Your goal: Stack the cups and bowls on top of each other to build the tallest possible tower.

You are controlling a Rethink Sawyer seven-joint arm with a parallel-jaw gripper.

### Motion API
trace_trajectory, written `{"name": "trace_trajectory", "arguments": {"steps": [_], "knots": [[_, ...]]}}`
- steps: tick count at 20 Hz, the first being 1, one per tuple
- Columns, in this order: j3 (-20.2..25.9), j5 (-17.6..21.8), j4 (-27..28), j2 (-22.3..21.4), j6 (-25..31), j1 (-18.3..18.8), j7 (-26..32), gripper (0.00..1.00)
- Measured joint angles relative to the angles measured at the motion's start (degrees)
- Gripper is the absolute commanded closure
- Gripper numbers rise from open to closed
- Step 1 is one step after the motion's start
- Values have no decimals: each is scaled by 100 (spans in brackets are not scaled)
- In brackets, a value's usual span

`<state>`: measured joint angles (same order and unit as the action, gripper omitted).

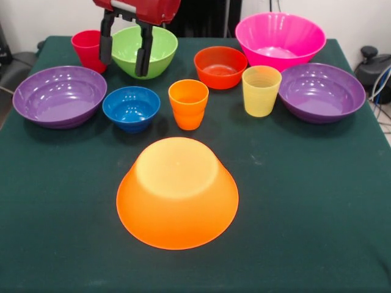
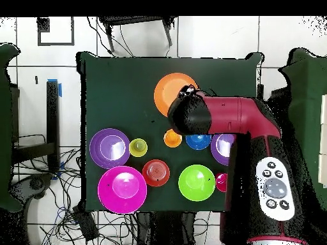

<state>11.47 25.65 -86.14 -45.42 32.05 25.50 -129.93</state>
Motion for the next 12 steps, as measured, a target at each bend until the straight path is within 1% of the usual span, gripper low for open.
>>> {"name": "trace_trajectory", "arguments": {"steps": [4,6,9,12], "knots": [[263,-51,-123,-118,-2,253,58,0],[326,-127,-258,-269,-1,372,62,0],[305,-204,-416,-439,-1,308,62,0],[268,-269,-524,-555,-1,129,62,0]]}}
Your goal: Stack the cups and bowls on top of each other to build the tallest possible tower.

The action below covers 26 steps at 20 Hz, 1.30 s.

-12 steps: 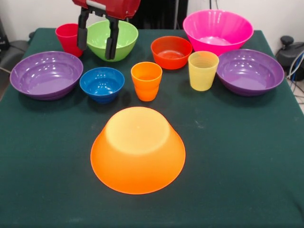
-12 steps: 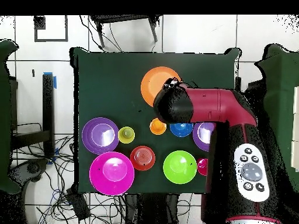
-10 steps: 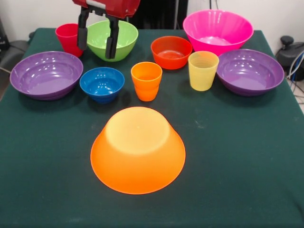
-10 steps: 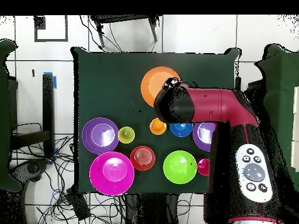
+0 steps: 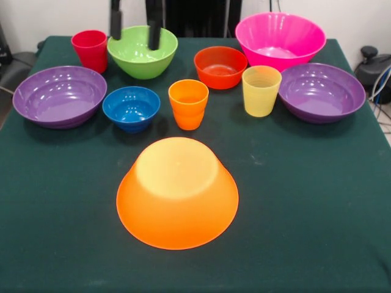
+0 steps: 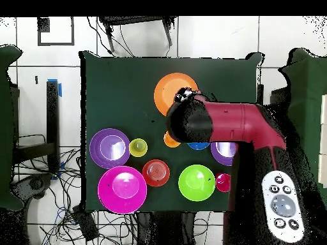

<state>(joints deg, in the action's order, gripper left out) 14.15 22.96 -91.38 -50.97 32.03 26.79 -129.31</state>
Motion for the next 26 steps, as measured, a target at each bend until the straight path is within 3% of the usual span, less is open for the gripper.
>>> {"name": "trace_trajectory", "arguments": {"steps": [7,12,20,26], "knots": [[-19,-479,-327,-244,0,-726,0,0],[-67,-537,-350,-192,-13,-1088,0,0],[-520,-537,-327,273,-400,-1829,-2,0],[-806,-577,-252,839,-939,-2017,-2,0]]}}
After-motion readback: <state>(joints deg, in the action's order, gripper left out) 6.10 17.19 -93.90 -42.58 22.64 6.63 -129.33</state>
